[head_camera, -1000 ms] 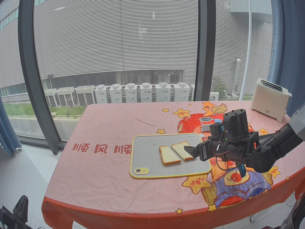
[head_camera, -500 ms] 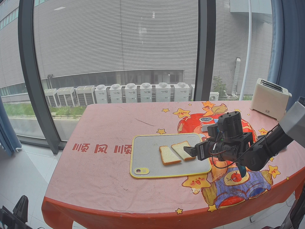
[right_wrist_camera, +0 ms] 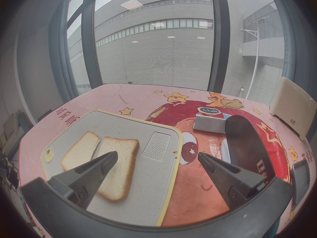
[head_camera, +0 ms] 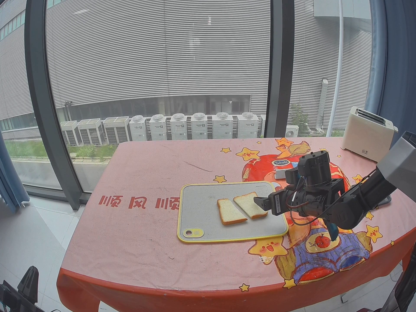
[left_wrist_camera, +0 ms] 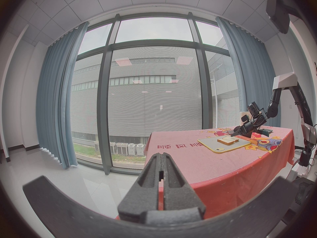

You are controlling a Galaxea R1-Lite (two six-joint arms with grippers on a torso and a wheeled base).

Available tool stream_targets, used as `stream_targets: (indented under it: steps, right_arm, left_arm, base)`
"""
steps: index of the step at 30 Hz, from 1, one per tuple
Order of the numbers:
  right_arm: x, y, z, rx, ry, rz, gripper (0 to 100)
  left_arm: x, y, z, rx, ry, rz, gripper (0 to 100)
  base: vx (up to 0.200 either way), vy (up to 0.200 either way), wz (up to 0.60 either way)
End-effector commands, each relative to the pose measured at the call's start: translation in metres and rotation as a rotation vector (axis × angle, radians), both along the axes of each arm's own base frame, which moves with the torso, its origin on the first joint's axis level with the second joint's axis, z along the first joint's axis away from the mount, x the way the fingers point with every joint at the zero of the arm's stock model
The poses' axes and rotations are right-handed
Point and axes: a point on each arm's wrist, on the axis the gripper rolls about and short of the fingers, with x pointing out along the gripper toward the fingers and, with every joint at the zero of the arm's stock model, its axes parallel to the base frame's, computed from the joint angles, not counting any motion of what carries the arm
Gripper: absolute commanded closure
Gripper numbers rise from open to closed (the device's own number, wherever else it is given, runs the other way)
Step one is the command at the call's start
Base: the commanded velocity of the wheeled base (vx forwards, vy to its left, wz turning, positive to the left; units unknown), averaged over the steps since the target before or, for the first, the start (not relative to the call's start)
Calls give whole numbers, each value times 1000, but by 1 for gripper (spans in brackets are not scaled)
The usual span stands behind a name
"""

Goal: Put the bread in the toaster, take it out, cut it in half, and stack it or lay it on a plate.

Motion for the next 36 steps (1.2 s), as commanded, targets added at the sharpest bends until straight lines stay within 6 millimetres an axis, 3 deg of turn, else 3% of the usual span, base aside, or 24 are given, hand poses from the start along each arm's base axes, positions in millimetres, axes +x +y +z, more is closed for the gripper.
stream_targets:
  steps: [1,36]
  right_arm:
    - [1,-1,-1,-1,1,-2,0]
    - [-2,3,-11,-45,18,-10,0]
  left_arm:
    - [0,0,-5,0,1,0,100]
    - [0,0,-5,0,1,0,100]
  base:
    - [0,0,0]
    - [0,0,0]
